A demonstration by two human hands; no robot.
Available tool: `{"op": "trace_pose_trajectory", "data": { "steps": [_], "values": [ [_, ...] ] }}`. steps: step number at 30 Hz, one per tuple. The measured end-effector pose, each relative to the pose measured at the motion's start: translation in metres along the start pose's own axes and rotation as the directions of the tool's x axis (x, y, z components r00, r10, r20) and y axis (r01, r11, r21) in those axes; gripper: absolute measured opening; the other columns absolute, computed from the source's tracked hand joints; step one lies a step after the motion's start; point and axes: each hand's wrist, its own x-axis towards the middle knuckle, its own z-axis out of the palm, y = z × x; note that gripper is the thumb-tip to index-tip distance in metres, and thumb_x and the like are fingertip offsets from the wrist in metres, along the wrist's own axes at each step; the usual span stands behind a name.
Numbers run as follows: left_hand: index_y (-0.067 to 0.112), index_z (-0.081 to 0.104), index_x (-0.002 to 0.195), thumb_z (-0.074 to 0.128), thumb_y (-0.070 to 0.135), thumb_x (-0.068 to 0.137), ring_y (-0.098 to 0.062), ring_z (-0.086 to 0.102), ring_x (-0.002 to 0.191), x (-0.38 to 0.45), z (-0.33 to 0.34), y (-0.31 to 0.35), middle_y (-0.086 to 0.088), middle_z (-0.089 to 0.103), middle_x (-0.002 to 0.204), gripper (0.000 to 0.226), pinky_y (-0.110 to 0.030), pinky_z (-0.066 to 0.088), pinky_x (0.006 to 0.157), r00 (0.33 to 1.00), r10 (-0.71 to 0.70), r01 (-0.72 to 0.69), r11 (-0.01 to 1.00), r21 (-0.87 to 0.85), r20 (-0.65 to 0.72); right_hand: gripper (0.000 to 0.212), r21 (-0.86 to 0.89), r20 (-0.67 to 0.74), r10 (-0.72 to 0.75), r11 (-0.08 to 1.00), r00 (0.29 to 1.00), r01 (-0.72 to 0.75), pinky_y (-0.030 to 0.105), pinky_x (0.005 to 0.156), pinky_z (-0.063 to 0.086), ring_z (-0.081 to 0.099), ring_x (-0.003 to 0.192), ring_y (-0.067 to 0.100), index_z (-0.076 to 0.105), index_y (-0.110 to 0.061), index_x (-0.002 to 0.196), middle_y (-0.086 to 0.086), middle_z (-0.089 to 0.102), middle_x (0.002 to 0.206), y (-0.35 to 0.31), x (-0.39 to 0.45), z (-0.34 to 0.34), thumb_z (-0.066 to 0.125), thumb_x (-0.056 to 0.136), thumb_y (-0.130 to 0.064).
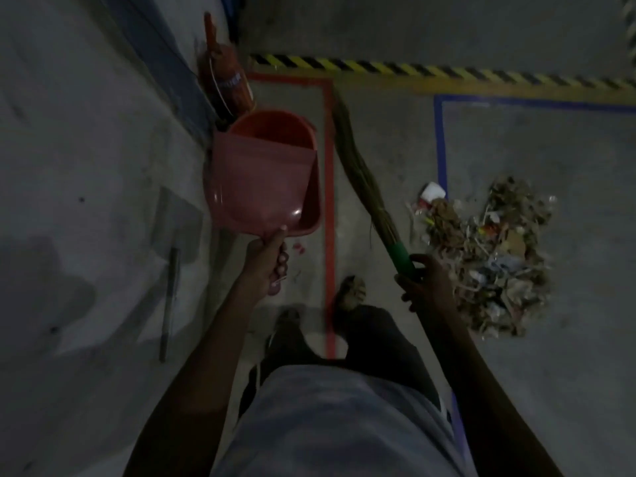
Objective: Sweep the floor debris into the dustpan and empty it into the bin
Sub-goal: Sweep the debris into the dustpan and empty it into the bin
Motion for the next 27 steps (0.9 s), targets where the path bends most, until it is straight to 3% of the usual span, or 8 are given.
{"op": "trace_pose_trajectory", "data": {
  "steps": [4, 7, 10, 16, 22, 27],
  "values": [
    [0.019, 0.05, 0.067, 0.066, 0.051, 0.093, -0.011, 0.038, 0.033, 0.033, -0.023, -0.044, 0.0, 0.046, 0.052, 0.044, -0.013, 0.026, 0.039, 0.999, -0.048, 0.049, 0.998, 0.031, -0.027, 0.045, -0.014, 0.01, 0.067, 0.998, 0.998, -0.067, 0.046, 0.046, 0.056, 0.068, 0.062, 0.035, 0.047, -0.016, 0.133, 0.009, 0.067, 0.087, 0.038, 0.019, 0.074, 0.065, 0.092, -0.017],
    [0.015, 0.049, 0.067, 0.065, 0.046, 0.095, -0.011, 0.036, 0.031, 0.062, -0.035, -0.096, -0.003, 0.045, 0.053, 0.045, -0.013, 0.027, 0.037, 0.994, -0.091, 0.091, 0.996, 0.004, -0.061, 0.045, -0.089, 0.044, 0.083, 0.993, 0.996, -0.079, 0.051, 0.054, 0.058, 0.07, 0.067, 0.031, 0.048, -0.021, 0.131, 0.009, 0.07, 0.094, 0.092, 0.038, 0.14, 0.062, 0.089, -0.03],
    [0.014, 0.047, 0.065, 0.064, 0.042, 0.097, -0.012, 0.034, 0.03, 0.105, -0.039, -0.153, -0.005, 0.042, 0.052, 0.046, -0.013, 0.026, 0.037, 0.988, -0.103, 0.102, 0.995, -0.016, -0.112, 0.047, -0.15, 0.081, 0.122, 0.983, 0.989, -0.109, 0.045, 0.064, 0.059, 0.069, 0.077, 0.03, 0.048, -0.02, 0.134, 0.011, 0.072, 0.102, 0.136, 0.071, 0.197, 0.062, 0.09, -0.028],
    [0.014, 0.045, 0.067, 0.066, 0.044, 0.095, -0.017, 0.036, 0.039, 0.208, -0.033, -0.27, -0.009, 0.042, 0.057, 0.046, -0.017, 0.027, 0.036, 0.961, -0.095, 0.088, 0.995, -0.041, -0.26, 0.046, -0.254, 0.233, 0.141, 0.964, 0.962, -0.08, 0.033, 0.064, 0.05, 0.067, 0.084, 0.033, 0.043, -0.013, 0.141, 0.017, 0.069, 0.109, 0.228, 0.163, 0.306, 0.056, 0.098, -0.022],
    [0.016, 0.045, 0.066, 0.065, 0.041, 0.096, -0.013, 0.036, 0.034, 0.293, 0.011, -0.339, -0.001, 0.044, 0.051, 0.044, -0.017, 0.027, 0.035, 0.92, -0.099, 0.075, 0.994, -0.079, -0.38, 0.04, -0.5, 0.356, 0.074, 0.857, 0.931, 0.123, 0.039, 0.073, 0.05, 0.062, 0.095, 0.035, 0.041, -0.009, 0.134, 0.016, 0.06, 0.117, 0.296, 0.243, 0.363, 0.05, 0.1, -0.027],
    [0.015, 0.043, 0.068, 0.063, 0.031, 0.099, -0.009, 0.035, 0.032, 0.338, 0.061, -0.383, 0.004, 0.043, 0.045, 0.041, -0.016, 0.027, 0.036, 0.929, -0.112, 0.056, 0.985, -0.165, -0.353, 0.041, -0.7, 0.321, -0.008, 0.672, 0.947, 0.242, 0.039, 0.068, 0.037, 0.059, 0.093, 0.038, 0.033, -0.015, 0.144, 0.018, 0.055, 0.119, 0.367, 0.275, 0.329, 0.033, 0.104, -0.022]
  ]
}}
